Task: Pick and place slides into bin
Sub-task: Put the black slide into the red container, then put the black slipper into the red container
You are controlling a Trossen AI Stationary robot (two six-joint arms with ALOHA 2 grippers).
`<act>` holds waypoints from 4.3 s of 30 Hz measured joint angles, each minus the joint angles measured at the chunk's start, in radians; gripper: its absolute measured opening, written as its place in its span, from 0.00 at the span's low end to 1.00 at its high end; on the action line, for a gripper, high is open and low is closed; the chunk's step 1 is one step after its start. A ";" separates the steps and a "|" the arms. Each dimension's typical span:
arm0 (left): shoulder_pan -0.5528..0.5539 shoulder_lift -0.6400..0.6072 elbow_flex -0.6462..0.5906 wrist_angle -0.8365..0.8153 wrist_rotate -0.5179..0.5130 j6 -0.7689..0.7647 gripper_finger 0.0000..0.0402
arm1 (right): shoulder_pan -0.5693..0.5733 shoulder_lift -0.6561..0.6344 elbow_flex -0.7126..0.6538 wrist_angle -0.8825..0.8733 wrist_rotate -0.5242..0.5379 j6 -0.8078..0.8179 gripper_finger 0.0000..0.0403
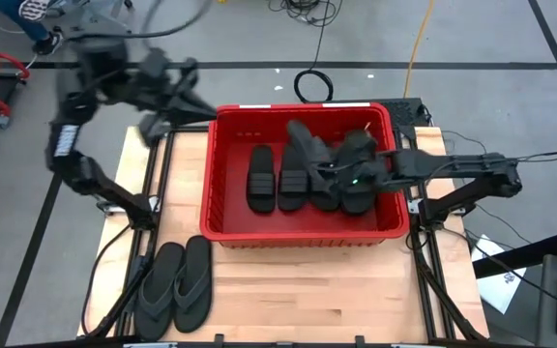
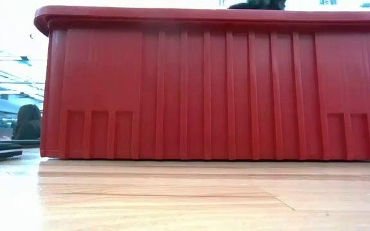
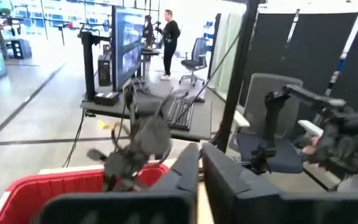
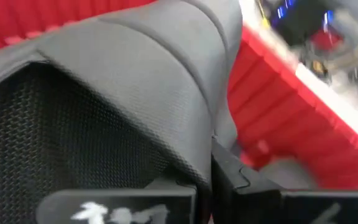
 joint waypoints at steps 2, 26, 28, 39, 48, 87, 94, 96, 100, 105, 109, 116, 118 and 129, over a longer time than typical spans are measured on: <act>-0.004 -0.039 0.000 -0.031 -0.001 -0.003 0.02 | -0.007 0.033 -0.027 0.004 0.000 0.080 0.00; -0.019 -0.169 0.000 -0.194 -0.033 -0.001 0.02 | -0.027 0.350 -0.040 -0.217 0.022 0.176 0.01; -0.019 -0.167 0.000 -0.208 -0.042 -0.002 0.02 | -0.033 0.350 -0.040 -0.210 0.001 0.179 0.01; -0.018 -0.154 0.000 -0.223 -0.053 -0.007 0.02 | -0.049 0.350 -0.040 -0.168 -0.140 0.169 0.10; -0.018 -0.157 0.000 -0.231 -0.048 -0.018 0.02 | -0.069 0.348 -0.040 -0.151 -0.324 0.131 0.26; -0.018 -0.130 0.000 -0.289 -0.122 0.051 0.02 | -0.176 0.305 -0.012 0.323 -0.669 -0.233 0.01; -0.018 -0.101 0.000 -0.291 -0.166 0.003 0.02 | -0.185 0.431 -0.012 0.357 -0.711 -0.243 0.00; -0.018 -0.095 0.000 -0.291 -0.168 0.003 0.02 | -0.184 0.456 -0.012 0.395 -0.729 -0.268 0.00; -0.018 -0.085 0.000 -0.290 -0.174 0.003 0.02 | -0.195 0.483 -0.011 0.431 -0.787 -0.273 0.00; -0.018 -0.074 0.000 -0.290 -0.176 0.005 0.02 | -0.227 0.497 -0.010 0.272 -0.792 -0.343 0.00; -0.018 -0.072 0.000 -0.290 -0.176 0.010 0.02 | -0.273 0.477 -0.008 0.130 -0.818 -0.320 0.00; -0.018 -0.073 0.000 -0.292 -0.175 0.031 0.02 | -0.288 0.390 -0.012 -0.014 -0.814 -0.360 0.00; -0.018 -0.073 0.000 -0.300 -0.175 0.032 0.02 | -0.289 0.369 -0.012 0.015 -0.816 -0.361 0.00; -0.021 -0.074 0.000 -0.512 -0.161 0.207 0.02 | -0.255 0.223 -0.012 0.297 -0.831 -0.309 0.00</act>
